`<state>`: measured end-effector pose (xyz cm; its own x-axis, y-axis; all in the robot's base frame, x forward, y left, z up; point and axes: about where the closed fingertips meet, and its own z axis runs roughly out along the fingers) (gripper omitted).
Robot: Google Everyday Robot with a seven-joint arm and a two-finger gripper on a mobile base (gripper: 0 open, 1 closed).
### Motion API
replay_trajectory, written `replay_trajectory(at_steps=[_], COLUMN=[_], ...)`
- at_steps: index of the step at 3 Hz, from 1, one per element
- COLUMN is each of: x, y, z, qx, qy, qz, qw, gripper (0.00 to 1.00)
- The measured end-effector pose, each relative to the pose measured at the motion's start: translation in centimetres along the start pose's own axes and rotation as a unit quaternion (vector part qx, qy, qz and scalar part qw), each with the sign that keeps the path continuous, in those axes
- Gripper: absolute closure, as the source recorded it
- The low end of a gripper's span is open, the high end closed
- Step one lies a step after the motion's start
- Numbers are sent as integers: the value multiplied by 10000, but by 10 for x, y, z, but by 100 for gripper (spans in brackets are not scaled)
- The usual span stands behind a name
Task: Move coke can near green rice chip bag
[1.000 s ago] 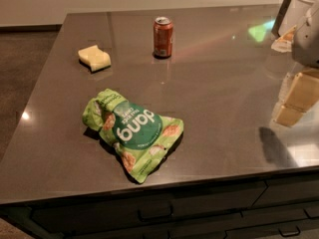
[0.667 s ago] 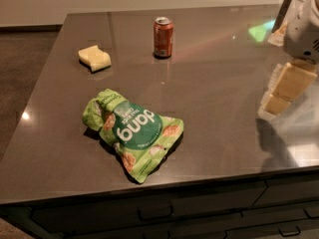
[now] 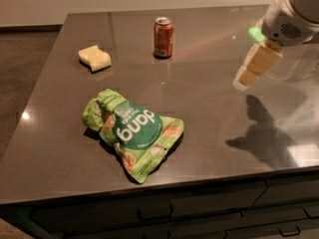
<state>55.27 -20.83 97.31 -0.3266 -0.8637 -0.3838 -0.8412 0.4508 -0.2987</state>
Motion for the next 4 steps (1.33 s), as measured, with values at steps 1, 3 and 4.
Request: replay_trajectory(at_steps=[1, 3, 4], x=[-18, -60, -86], y=[-37, -88, -101], z=[24, 62, 76], qx=[173, 248, 179], qy=[-364, -988, -1246], qz=[348, 804, 896], qw=[9986, 9915, 9880], gripper=[0, 0, 0])
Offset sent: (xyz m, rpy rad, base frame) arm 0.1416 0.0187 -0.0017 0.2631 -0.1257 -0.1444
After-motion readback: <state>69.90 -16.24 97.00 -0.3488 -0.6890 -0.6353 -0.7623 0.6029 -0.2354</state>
